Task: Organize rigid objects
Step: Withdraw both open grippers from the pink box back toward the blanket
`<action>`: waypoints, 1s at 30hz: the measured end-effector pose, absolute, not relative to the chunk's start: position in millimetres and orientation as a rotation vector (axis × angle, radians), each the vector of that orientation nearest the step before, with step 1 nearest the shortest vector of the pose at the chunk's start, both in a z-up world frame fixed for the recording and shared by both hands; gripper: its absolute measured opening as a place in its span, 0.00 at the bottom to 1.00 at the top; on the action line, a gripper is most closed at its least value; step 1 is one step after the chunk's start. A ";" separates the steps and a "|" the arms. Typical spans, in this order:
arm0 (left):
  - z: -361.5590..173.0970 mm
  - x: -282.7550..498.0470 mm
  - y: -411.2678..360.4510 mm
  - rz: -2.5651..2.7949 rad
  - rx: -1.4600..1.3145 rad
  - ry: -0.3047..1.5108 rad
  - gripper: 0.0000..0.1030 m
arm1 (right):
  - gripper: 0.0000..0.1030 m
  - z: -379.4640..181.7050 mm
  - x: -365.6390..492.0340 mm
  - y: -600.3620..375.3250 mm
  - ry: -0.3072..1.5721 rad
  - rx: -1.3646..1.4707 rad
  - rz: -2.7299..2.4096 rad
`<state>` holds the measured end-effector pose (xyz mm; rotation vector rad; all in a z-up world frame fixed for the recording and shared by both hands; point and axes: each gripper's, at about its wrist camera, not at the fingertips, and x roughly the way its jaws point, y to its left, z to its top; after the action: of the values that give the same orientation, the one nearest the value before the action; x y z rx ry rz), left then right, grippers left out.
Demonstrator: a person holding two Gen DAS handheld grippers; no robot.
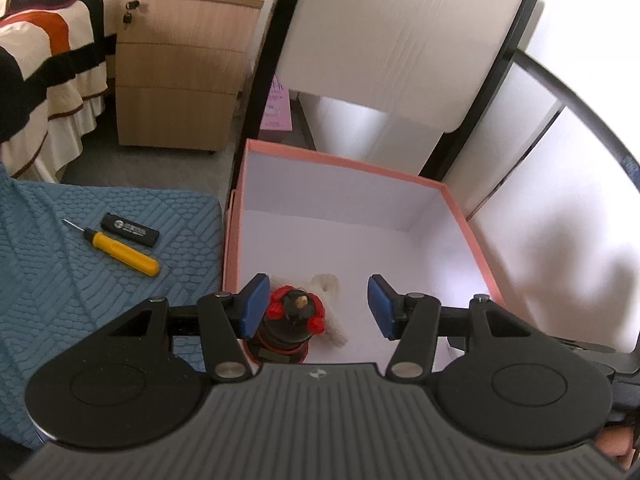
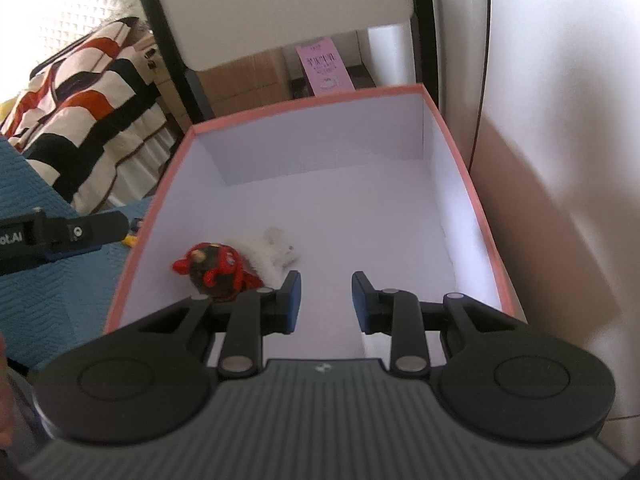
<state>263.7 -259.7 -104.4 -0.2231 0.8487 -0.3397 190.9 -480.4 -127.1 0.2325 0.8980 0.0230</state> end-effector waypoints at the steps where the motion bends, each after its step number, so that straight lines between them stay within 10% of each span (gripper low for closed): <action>1: -100.8 260.3 -256.3 -0.338 -0.227 0.841 0.59 | 0.30 -123.3 187.9 -478.3 0.889 0.229 0.028; 30: -33.4 150.7 -156.4 -0.282 -0.276 0.678 0.60 | 0.30 -57.7 110.0 -391.3 0.758 0.160 0.117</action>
<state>150.7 -156.4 -33.4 -0.2758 0.6781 -0.2820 110.0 -391.3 -57.7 0.1597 0.7580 0.1170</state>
